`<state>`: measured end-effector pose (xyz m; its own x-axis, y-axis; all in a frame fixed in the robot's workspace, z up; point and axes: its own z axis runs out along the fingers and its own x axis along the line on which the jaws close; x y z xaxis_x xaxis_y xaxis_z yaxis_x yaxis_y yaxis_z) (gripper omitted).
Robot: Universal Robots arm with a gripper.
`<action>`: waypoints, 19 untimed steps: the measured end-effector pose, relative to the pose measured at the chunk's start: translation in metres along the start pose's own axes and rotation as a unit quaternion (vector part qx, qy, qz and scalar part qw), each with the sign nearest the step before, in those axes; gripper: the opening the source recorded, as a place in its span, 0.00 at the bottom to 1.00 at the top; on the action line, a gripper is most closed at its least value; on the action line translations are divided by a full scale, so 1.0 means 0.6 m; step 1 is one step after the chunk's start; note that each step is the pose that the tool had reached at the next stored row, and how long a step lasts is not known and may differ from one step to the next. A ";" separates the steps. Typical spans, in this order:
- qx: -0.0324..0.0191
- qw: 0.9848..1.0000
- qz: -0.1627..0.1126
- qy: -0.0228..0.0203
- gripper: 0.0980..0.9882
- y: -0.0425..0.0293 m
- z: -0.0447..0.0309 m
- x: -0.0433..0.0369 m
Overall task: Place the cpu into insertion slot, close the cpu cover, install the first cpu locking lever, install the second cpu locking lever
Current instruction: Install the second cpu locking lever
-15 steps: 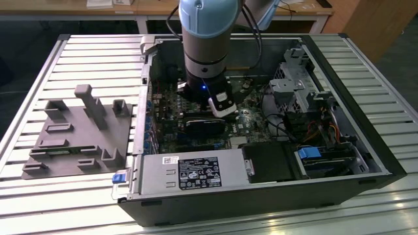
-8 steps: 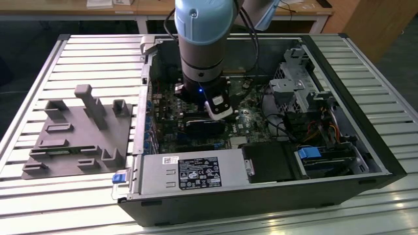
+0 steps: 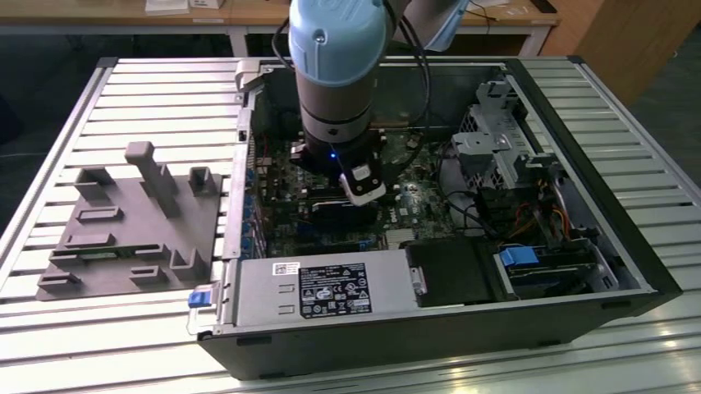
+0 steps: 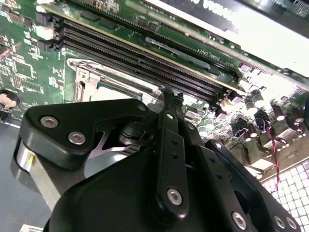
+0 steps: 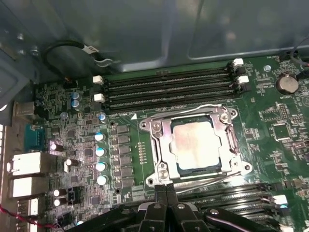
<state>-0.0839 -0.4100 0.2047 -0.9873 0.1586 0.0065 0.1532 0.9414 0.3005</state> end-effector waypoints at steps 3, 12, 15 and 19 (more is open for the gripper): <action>-0.006 1.000 0.000 0.001 0.00 -0.002 0.004 0.004; -0.015 1.000 0.001 0.002 0.00 -0.009 0.018 0.007; -0.017 1.000 0.001 0.003 0.00 -0.010 0.021 0.009; -0.018 1.000 0.001 0.003 0.00 -0.010 0.022 0.012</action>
<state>-0.0914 -0.4102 0.1902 -0.9873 0.1582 0.0123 0.1532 0.9297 0.3349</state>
